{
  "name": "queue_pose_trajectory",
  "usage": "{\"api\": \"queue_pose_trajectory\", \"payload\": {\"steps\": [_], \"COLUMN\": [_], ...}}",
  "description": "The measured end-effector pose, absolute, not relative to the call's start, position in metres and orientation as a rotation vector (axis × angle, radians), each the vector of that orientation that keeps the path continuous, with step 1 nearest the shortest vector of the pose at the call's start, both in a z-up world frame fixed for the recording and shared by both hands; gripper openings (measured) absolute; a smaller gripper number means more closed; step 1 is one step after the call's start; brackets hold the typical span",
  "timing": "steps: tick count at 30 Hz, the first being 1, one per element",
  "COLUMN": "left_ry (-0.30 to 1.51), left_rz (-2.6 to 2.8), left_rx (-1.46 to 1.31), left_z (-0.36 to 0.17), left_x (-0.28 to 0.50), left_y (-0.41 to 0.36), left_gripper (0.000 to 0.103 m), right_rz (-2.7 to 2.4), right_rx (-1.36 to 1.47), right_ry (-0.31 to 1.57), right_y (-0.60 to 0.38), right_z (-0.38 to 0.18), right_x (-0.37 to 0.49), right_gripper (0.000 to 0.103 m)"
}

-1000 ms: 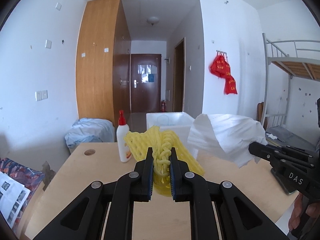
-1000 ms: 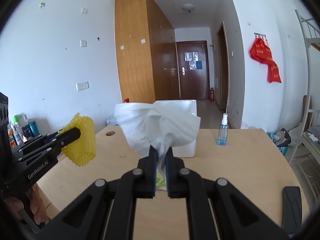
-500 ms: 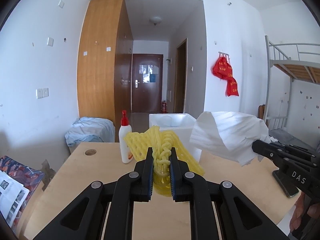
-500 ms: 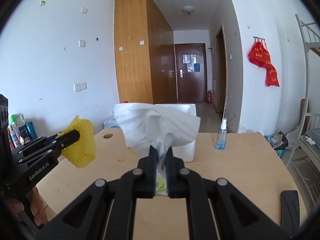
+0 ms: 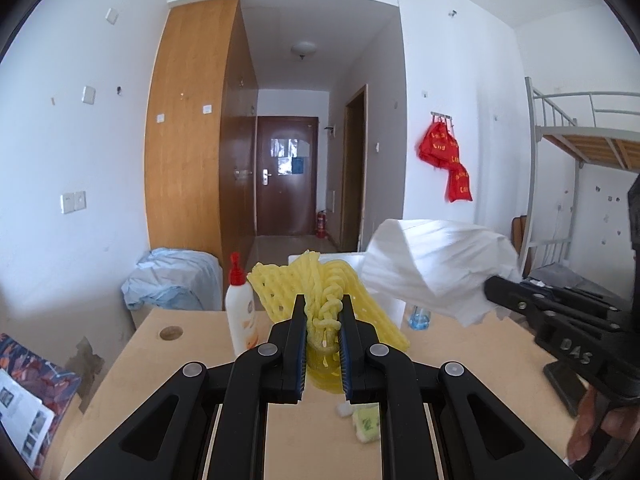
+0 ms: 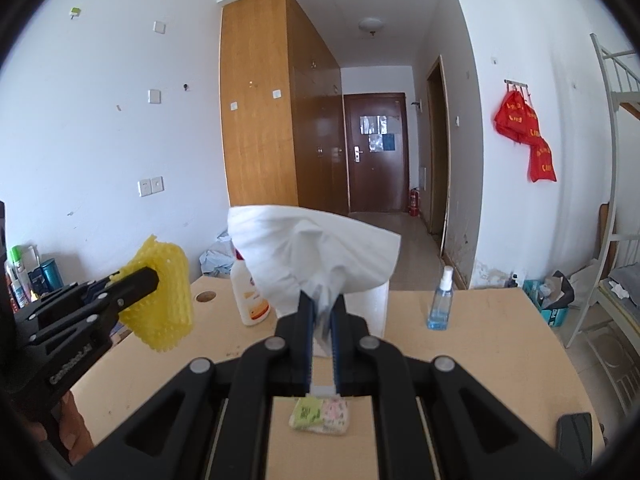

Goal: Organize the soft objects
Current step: 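Carry the fruit net with the left tool while the right tool carries the tissue to the box, then open the left tool over the foam box while the right tool lowers the tissue inside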

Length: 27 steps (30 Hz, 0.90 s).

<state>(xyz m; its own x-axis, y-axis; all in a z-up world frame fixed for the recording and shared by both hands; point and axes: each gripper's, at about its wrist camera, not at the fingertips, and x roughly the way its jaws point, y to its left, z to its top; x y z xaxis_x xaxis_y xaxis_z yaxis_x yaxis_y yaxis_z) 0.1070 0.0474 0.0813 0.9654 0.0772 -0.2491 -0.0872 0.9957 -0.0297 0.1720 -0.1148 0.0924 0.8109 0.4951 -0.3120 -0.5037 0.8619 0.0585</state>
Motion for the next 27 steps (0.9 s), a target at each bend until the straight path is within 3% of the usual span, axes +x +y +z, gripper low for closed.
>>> {"api": "queue_pose_trajectory", "payload": {"steps": [27], "left_ry": [0.299], "left_rz": [0.054], "left_rx": [-0.055], "left_z": [0.088], "left_x": [0.270], "left_y": [0.080], "left_gripper": [0.014], "right_rz": [0.485], "right_rx": [-0.070], "right_ry": [0.398], "right_y": [-0.073], "right_z": [0.093], "right_x": [0.295], "right_gripper": [0.010]}}
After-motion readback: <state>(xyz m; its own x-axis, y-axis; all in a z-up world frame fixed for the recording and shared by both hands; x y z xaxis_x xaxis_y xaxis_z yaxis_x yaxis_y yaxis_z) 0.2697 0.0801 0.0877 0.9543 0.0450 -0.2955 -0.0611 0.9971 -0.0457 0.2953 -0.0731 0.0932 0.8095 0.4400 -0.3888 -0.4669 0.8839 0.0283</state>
